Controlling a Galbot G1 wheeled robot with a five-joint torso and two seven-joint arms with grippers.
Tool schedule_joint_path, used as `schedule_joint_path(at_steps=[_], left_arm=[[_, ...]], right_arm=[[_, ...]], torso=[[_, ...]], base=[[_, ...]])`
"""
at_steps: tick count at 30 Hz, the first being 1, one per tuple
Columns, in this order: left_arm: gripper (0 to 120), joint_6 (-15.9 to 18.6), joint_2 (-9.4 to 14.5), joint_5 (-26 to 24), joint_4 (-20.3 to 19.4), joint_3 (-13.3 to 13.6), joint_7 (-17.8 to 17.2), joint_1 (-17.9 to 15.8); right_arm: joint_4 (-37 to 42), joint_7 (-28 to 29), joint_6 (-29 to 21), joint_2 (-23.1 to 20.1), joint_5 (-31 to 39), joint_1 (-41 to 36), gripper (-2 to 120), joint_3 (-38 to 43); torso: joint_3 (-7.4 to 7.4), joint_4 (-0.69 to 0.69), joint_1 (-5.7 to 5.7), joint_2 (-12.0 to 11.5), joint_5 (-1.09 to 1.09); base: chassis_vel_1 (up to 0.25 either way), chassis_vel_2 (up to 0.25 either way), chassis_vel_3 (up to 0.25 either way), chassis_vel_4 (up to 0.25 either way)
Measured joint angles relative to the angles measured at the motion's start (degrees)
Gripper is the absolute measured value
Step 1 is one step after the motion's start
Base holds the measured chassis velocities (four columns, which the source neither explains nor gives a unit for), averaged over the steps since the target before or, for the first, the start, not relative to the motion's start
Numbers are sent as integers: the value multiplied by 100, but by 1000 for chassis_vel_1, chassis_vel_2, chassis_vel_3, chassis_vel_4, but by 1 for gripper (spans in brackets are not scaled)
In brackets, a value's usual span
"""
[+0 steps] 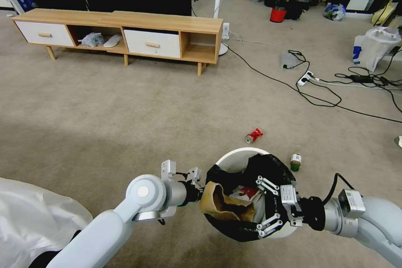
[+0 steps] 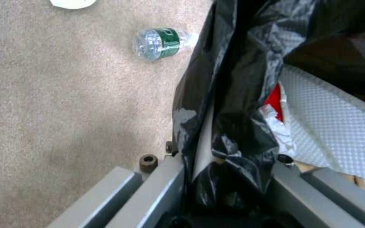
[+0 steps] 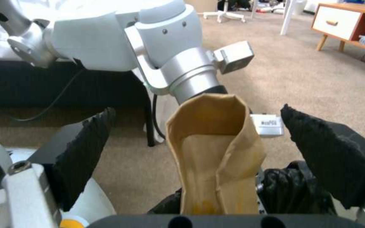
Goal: Pick up the trash bin and place the garbage on the floor into it.
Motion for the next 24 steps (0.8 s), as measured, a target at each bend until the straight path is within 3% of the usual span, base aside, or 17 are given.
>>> schedule_joint_path(at_steps=[24], left_arm=[[0,-26,-53,82,111,-25,-5,28]], right_arm=[[337,8,0,-69,207,-106,100,393]], torso=[[0,0,0,0,0]], base=[[0,0,0,0]])
